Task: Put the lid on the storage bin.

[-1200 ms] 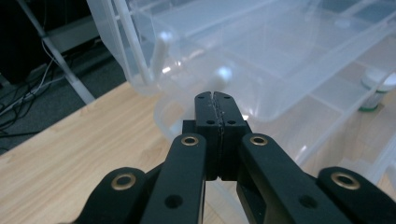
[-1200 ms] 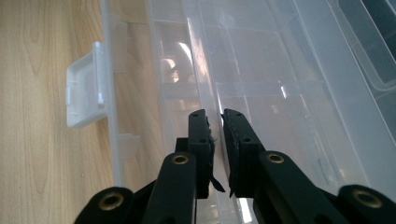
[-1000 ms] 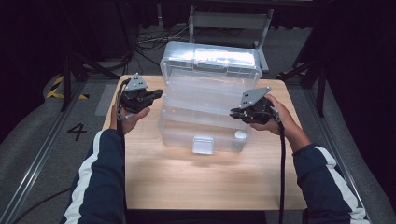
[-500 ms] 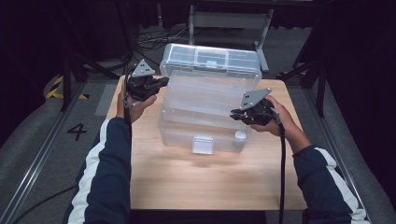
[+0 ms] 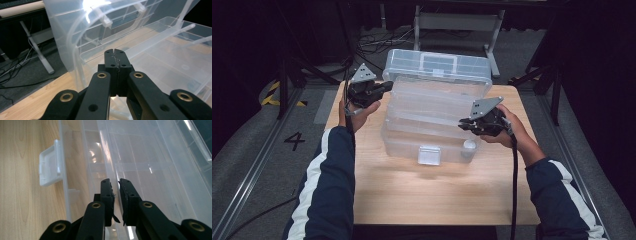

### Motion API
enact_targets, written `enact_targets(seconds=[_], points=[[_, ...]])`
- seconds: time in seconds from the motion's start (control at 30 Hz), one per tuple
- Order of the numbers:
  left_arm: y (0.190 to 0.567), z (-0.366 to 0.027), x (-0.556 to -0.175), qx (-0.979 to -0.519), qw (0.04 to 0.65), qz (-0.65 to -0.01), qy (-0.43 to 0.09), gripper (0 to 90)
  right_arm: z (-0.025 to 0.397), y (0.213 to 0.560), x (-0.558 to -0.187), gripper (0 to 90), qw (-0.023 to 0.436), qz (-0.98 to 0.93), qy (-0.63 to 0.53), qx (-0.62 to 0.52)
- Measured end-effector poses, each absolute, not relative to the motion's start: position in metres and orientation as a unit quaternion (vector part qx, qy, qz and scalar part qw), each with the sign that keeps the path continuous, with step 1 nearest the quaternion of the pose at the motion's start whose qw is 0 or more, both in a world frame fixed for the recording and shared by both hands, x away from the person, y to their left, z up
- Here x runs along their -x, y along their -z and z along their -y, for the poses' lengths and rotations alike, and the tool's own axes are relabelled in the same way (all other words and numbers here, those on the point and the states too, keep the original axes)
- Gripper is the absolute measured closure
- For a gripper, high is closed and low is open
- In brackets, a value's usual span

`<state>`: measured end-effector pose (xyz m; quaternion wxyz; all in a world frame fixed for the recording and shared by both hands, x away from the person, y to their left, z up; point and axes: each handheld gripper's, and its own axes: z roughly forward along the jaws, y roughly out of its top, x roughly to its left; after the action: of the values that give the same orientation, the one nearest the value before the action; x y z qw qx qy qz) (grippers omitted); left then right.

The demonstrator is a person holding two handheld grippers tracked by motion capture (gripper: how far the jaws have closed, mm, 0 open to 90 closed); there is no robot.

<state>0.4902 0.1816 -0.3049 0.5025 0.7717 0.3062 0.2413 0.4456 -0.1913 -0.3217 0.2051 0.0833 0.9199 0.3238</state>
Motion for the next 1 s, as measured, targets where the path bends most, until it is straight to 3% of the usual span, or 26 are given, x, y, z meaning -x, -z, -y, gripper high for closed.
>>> enact_targets(seconds=[1.0], points=[[0.3087, -0.1849, -0.4835, -0.782, 0.493, -0.296, -0.239, 90.0, 0.1971, 0.3303, -0.4376, 82.5, 0.199, -0.920, -0.329, -0.079]])
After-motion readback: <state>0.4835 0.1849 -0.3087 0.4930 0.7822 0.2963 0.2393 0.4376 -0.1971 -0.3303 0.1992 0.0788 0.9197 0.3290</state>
